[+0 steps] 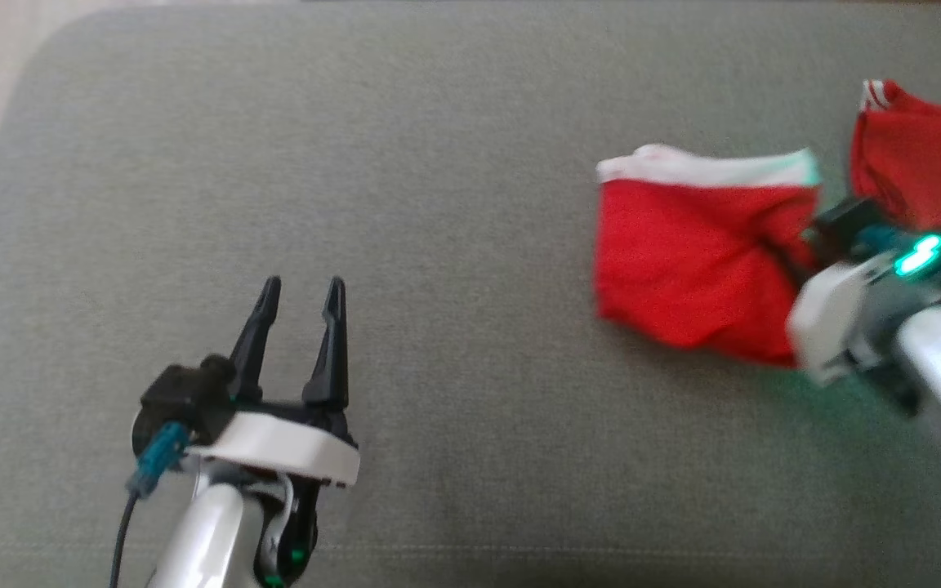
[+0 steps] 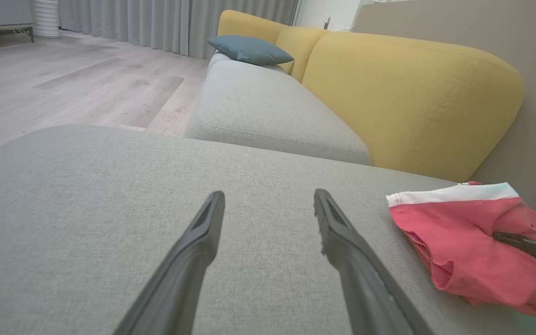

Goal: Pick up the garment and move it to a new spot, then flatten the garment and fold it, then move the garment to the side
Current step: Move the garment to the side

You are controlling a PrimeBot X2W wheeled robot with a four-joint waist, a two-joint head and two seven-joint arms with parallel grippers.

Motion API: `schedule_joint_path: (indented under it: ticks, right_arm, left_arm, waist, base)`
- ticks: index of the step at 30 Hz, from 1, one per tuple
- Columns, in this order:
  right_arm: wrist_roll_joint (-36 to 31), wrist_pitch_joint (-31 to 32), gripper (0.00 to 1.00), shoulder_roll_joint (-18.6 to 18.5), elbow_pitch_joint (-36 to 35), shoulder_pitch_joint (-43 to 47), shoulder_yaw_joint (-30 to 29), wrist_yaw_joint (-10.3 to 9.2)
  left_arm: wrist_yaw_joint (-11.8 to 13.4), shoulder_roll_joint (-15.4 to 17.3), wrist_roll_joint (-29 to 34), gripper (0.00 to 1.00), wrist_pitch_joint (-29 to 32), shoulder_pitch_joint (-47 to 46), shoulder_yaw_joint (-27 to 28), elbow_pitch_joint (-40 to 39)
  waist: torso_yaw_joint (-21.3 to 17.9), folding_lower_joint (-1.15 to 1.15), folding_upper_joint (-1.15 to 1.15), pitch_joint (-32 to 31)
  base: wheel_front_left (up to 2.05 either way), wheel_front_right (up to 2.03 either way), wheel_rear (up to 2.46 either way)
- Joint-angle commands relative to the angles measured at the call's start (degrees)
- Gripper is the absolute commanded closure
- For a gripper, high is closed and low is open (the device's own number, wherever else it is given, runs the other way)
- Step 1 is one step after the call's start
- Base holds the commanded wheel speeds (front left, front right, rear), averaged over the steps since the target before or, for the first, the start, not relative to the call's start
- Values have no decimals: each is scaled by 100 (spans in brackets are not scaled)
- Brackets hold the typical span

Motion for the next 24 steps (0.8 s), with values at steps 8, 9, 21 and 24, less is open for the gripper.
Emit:
schedule_joint_path:
  ticks: [8, 9, 21, 24]
  right_arm:
    - [569, 533, 100, -2776, -994, -1397, 1660, 19]
    - [592, 541, 100, -2989, -1026, -1532, 1775, 19]
    - [587, 946, 100, -4266, -670, -2108, 2340, 19]
    - [472, 970, 100, -4315, -550, -2156, 2329, 19]
  left_arm:
    - [-4, 17, -64, 0, -69, -748, -58, -294]
    - [2, 17, -80, 0, -69, -800, -84, -303]
    - [124, 17, -523, 0, -69, -1278, -272, -451]
    - [141, 17, -545, 0, -69, -1344, -310, -475]
  waist:
    - [-168, 0, 0, 842]
    - [-146, 0, 0, 922]
    - [184, 0, 0, 1560]
    - [215, 0, 0, 1623]
  base:
    - [0, 0, 0]
    - [0, 0, 0]
    - [0, 0, 0]
    - [0, 0, 0]
